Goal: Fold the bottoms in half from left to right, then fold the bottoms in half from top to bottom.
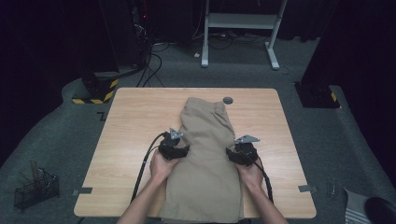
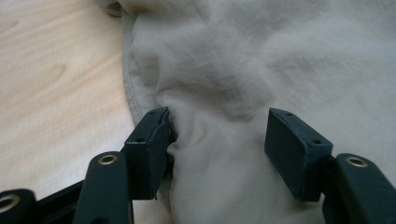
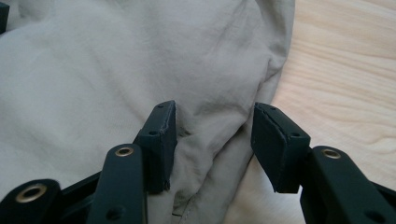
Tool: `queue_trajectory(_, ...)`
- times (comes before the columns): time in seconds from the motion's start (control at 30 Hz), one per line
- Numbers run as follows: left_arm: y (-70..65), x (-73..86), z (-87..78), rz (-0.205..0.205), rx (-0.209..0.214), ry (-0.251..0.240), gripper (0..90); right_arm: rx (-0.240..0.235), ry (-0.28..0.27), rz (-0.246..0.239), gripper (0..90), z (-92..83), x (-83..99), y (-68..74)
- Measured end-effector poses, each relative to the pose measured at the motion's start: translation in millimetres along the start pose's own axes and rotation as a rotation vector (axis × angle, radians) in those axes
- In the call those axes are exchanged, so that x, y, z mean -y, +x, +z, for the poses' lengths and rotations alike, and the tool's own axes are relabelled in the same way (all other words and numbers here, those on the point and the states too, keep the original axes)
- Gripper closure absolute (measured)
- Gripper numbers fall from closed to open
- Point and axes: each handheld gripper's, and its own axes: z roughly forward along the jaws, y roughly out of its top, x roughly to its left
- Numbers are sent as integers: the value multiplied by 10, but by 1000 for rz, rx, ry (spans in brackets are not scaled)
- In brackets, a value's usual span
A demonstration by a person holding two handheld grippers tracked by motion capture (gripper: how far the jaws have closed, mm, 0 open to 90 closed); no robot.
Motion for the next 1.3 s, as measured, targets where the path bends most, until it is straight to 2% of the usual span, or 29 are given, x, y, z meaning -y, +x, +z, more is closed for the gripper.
queue_trajectory(0.1, 32, -44, 51, -3, 15, -6, 397, -3, -8, 28, 501, 34, -14, -82)
queue_trajectory(0.23, 72, -30, 3, -42, 39, -3, 387, -7, -1, 31, 494, 21, -12, -92)
queue_trajectory(0.3, 76, -4, -83, -48, 32, -21, 381, -9, -4, 36, 482, -3, -7, -96)
queue_trajectory(0.43, 45, 45, -315, -34, 41, -48, 369, -37, -32, 44, 466, -131, 19, -96)
queue_trajectory(0.53, -5, 134, -483, -58, 63, -64, 360, -66, -42, 56, 453, -249, 72, -77)
queue_trajectory(0.63, -67, 241, -560, -41, 67, -48, 354, -91, -52, 64, 444, -325, 132, -44)
queue_trajectory(0.77, -139, 390, -584, -53, 93, -12, 348, -113, -39, 49, 437, -365, 205, 35)
queue_trajectory(0.83, -174, 451, -584, -40, 88, 1, 347, -118, -39, 44, 437, -373, 238, 63)
queue_trajectory(0.93, -198, 521, -567, -51, 90, 12, 345, -126, -37, 45, 436, -374, 272, 90)
queue_trajectory(1.13, -231, 573, -654, -66, 89, 3, 339, -136, -46, 39, 434, -437, 313, 121)
queue_trajectory(1.3, -283, 653, -715, -48, 76, 1, 338, -136, -32, 6, 431, -467, 376, 203)
